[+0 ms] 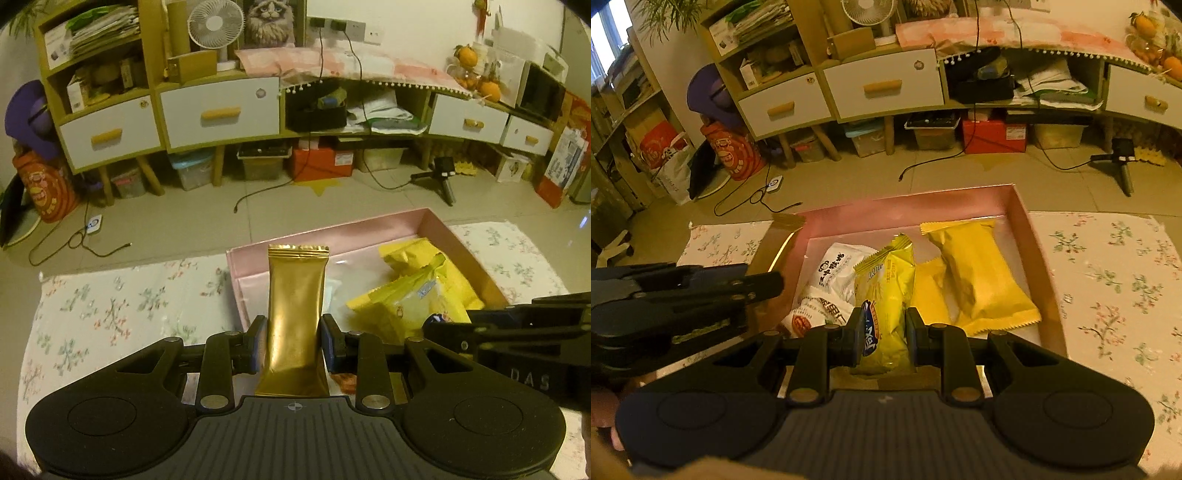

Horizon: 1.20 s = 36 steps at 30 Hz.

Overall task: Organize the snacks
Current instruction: 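Carry the gold bar and yellow pack into the pink box and open both tools, then move both open tools back over the snack pile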

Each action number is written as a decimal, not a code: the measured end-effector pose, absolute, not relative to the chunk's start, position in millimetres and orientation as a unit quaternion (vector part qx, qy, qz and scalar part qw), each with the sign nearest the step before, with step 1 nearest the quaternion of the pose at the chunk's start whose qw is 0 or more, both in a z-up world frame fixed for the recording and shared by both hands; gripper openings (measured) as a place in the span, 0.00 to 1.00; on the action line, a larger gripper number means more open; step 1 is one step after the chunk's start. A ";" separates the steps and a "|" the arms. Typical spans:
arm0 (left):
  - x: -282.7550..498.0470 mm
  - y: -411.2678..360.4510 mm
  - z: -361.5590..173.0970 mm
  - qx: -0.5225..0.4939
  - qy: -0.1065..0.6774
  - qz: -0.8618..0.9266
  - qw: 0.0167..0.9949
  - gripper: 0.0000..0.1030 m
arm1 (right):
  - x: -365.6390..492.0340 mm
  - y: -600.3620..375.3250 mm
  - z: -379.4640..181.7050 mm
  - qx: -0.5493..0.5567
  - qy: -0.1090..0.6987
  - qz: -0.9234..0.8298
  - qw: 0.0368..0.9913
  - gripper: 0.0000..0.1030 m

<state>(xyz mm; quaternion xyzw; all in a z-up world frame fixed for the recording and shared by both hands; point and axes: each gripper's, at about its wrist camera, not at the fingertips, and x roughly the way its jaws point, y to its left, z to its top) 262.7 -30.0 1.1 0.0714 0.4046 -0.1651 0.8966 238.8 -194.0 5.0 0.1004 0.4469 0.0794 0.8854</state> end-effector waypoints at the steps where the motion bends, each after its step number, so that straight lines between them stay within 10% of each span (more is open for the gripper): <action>1: 266.5 -32.0 -1.0 0.073 0.406 -0.164 0.896 0.27 | 239.9 -193.3 3.2 0.101 0.447 0.080 0.885 0.20; 21: 286.3 -35.0 -19.7 0.046 0.405 -0.162 0.899 0.41 | 247.2 -198.3 3.1 0.112 0.437 0.080 0.889 0.30; 36: 234.2 -23.5 6.1 0.070 0.404 -0.162 0.898 0.54 | 209.5 -207.4 21.8 0.105 0.441 0.068 0.889 0.61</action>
